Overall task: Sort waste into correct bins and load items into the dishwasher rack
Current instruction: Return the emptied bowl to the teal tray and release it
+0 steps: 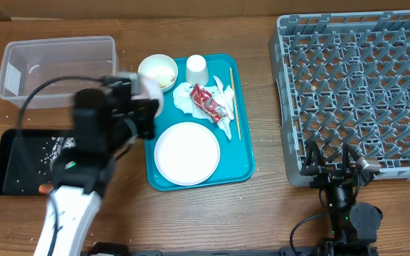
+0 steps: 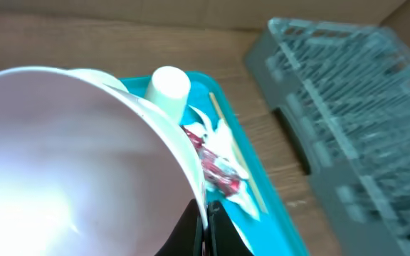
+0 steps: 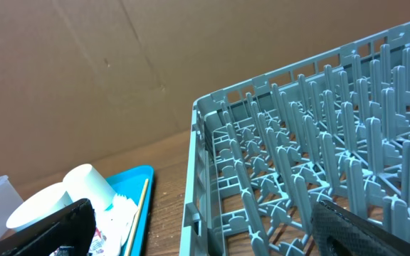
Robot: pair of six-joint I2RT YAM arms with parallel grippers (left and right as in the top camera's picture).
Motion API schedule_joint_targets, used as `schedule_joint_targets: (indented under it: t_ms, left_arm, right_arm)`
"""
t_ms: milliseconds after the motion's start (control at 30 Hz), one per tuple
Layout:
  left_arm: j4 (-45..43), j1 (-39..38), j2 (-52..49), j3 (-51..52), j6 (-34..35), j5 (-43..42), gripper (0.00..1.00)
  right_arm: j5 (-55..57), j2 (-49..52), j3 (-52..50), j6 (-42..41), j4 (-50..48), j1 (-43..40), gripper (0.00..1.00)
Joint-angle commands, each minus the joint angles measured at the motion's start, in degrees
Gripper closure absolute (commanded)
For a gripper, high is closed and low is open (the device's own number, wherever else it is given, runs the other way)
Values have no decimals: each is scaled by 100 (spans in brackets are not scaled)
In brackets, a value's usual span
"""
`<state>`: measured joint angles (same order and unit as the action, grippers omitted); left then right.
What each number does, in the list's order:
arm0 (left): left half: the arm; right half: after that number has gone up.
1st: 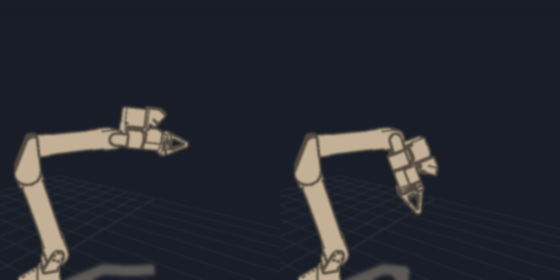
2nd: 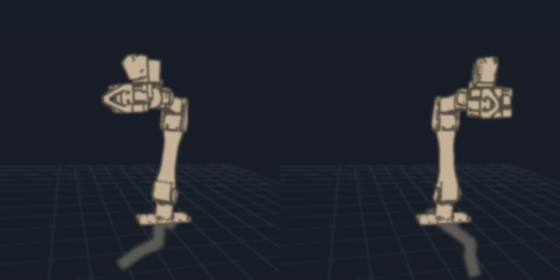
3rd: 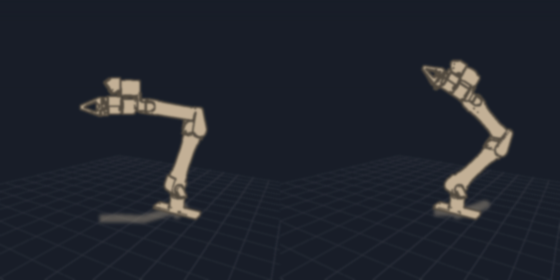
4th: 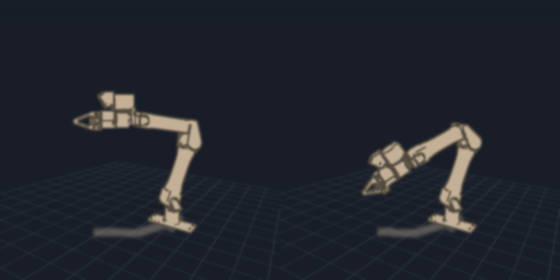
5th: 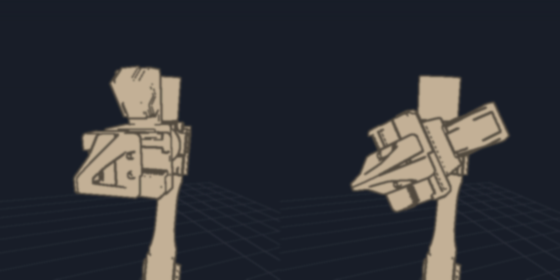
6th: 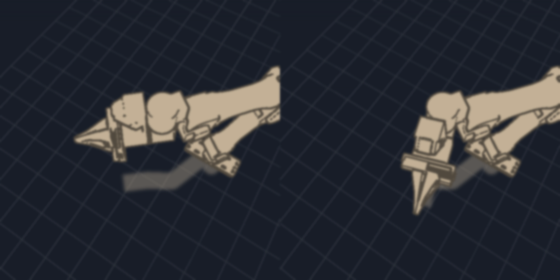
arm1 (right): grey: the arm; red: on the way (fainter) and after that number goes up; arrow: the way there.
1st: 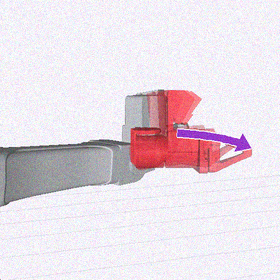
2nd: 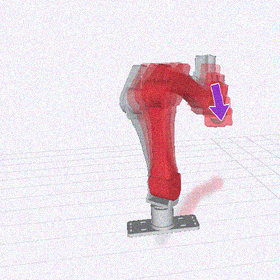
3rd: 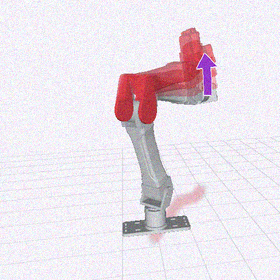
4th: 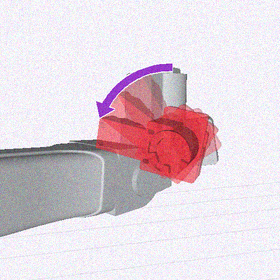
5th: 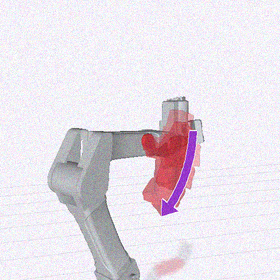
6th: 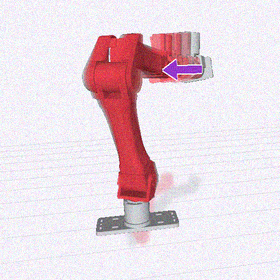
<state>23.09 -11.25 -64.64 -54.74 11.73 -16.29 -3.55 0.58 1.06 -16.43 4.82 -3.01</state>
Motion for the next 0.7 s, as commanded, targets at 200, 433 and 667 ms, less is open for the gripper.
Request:
schedule_joint_targets:
  t_ms: [200,433,667]
  left_arm:
    - [-522,-1060,-1735,-83,-402,2702,96]
    - [-870,-1060,-2424,-83,-404,2697,92]
    - [-1198,-1064,-2586,-83,-402,2417,74]
  right_arm:
    - [68,-42,-59,17,-22,-39,0]
    - [68,-42,-59,17,-22,-39,0]
    - [68,-42,-59,17,-22,-39,0]
